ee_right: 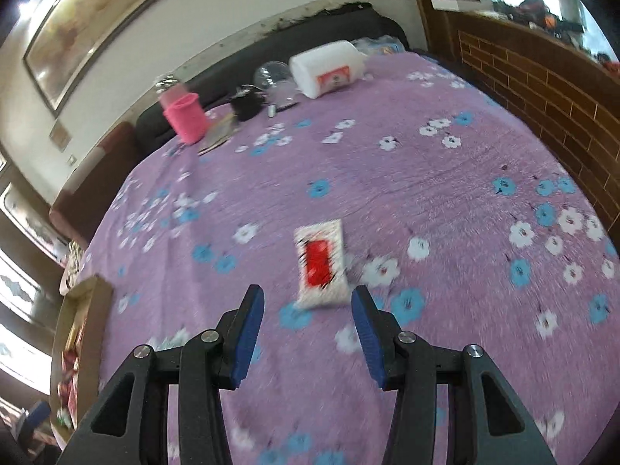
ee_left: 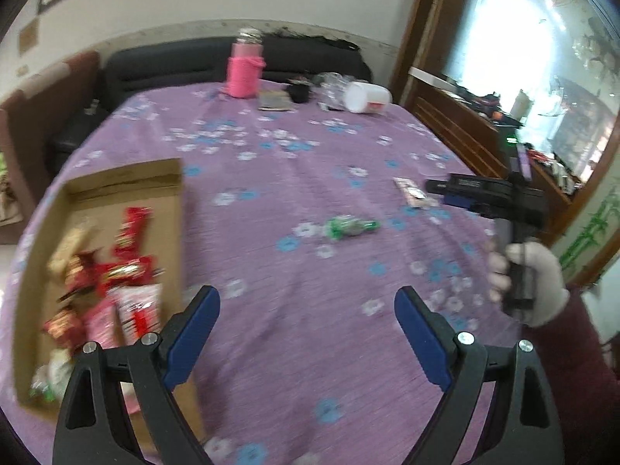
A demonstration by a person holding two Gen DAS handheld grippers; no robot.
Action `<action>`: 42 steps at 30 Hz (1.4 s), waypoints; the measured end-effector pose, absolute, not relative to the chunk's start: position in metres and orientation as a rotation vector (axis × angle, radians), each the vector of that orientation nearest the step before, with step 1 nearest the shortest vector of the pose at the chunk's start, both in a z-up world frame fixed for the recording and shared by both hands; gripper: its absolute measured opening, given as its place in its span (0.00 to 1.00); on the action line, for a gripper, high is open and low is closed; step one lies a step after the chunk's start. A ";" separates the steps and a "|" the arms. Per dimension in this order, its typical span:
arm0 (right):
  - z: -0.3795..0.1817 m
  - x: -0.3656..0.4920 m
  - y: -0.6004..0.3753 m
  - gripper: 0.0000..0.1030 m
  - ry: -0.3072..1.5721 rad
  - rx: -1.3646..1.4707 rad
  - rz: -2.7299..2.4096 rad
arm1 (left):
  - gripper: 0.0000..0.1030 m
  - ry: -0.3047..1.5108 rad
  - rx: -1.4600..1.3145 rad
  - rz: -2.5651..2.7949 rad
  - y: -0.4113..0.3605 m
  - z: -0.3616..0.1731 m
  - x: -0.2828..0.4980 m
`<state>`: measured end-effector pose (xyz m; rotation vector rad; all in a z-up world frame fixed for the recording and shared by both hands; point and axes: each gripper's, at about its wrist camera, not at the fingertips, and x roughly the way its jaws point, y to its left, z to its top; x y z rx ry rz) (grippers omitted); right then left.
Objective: Organize snacks
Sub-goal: 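Move both open grippers to the green-twist candy and the last sachet, then grasp the green-twist candy with the left gripper while the right grasps the sachet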
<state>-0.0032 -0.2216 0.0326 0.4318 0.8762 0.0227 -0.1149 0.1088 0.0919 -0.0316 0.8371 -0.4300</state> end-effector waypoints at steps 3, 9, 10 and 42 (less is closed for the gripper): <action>0.023 0.016 -0.223 0.49 0.894 0.431 0.021 | 0.88 0.853 -0.016 -0.500 0.087 0.091 -0.093; 0.010 0.033 -0.212 0.48 0.914 0.367 0.045 | 0.88 0.867 0.149 -0.570 0.037 0.082 -0.046; 0.009 0.034 -0.210 0.49 0.905 0.351 0.041 | 0.88 0.874 0.188 -0.575 0.028 0.078 -0.039; 0.014 0.024 -0.228 0.11 0.849 0.427 0.097 | 0.22 0.956 0.311 -0.657 -0.004 0.039 -0.009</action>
